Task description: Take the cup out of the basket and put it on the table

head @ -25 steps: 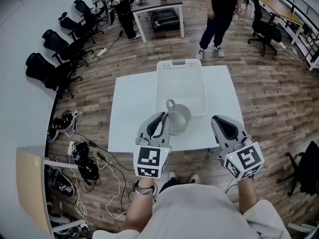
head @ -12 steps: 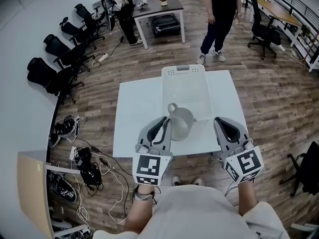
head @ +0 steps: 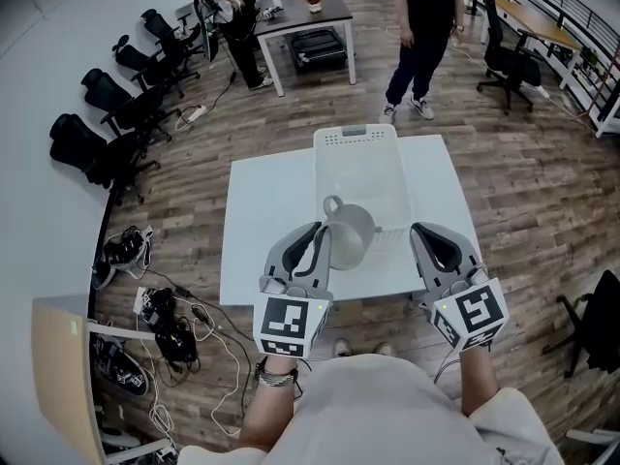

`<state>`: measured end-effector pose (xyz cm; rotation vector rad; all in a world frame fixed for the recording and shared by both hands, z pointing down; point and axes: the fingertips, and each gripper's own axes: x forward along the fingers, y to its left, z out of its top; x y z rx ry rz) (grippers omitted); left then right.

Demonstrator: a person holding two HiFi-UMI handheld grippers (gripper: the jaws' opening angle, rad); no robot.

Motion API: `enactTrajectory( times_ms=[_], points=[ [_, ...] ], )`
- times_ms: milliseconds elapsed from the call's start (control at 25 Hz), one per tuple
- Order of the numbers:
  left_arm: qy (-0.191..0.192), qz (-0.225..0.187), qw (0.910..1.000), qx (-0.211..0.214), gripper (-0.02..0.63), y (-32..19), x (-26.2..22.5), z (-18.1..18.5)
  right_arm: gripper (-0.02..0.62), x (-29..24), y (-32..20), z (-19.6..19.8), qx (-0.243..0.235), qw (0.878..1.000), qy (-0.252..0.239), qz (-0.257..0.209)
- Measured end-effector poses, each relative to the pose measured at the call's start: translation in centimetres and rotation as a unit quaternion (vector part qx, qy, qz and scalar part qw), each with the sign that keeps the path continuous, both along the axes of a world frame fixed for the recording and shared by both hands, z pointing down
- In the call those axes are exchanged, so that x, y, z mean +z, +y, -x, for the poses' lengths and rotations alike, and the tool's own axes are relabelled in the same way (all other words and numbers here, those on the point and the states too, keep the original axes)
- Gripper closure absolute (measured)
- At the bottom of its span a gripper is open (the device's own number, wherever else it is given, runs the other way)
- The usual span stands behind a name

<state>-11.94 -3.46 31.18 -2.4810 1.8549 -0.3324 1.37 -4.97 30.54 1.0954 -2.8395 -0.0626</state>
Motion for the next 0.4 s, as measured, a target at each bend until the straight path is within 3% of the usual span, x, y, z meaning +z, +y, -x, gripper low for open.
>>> enactTrajectory(
  times_ms=[400],
  points=[
    [-0.002,-0.007,1.0000,0.006,0.577,-0.49,-0.62,0.07,0.580,0.16,-0.58,0.55,-0.001,1.000,0.004,-0.005]
  ],
)
